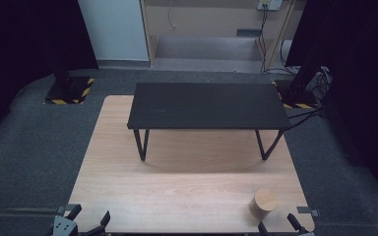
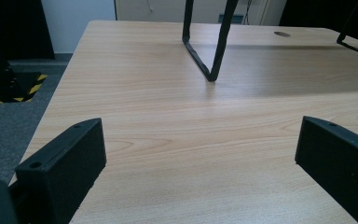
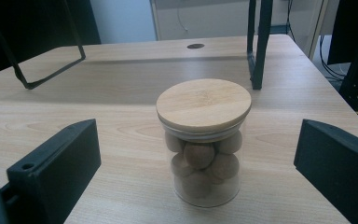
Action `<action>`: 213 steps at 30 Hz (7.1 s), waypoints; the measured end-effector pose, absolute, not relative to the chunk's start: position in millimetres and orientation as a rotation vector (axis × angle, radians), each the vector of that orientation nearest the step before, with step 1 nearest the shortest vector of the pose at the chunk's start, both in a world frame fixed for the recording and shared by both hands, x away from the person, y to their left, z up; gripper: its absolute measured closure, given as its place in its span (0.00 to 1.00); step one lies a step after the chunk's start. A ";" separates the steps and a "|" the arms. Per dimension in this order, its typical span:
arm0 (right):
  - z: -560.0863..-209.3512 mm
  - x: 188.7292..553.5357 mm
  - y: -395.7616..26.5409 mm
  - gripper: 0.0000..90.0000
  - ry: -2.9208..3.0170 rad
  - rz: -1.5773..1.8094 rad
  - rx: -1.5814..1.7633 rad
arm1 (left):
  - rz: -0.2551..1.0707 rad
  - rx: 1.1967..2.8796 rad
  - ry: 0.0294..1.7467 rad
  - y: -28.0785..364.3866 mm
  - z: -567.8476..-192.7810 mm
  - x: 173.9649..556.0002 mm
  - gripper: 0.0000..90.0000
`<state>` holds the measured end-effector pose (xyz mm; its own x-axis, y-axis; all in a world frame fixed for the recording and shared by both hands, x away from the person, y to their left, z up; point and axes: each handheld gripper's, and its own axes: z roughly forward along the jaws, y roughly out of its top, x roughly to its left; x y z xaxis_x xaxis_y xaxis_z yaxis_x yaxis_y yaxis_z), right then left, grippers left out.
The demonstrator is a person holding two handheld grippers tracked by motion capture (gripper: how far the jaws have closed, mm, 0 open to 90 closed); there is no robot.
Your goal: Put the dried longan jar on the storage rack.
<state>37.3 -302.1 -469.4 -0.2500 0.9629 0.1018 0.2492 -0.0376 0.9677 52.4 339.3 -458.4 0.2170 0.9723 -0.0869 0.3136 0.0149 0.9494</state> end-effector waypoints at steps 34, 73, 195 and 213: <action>-484.6 56.8 -292.8 0.01 1.566 1.323 1.309 | 0.826 1.506 1.262 334.5 -455.2 53.9 0.01; -486.7 103.2 -272.6 0.13 1.604 1.174 1.400 | 0.829 1.509 1.270 336.3 -454.2 55.6 0.01; -260.6 299.7 -270.1 0.29 1.668 1.194 1.241 | 0.809 1.498 1.258 345.1 -448.0 49.2 0.02; -267.0 319.1 -266.7 0.29 1.677 1.160 1.257 | 0.808 1.499 1.266 346.5 -449.0 51.4 0.02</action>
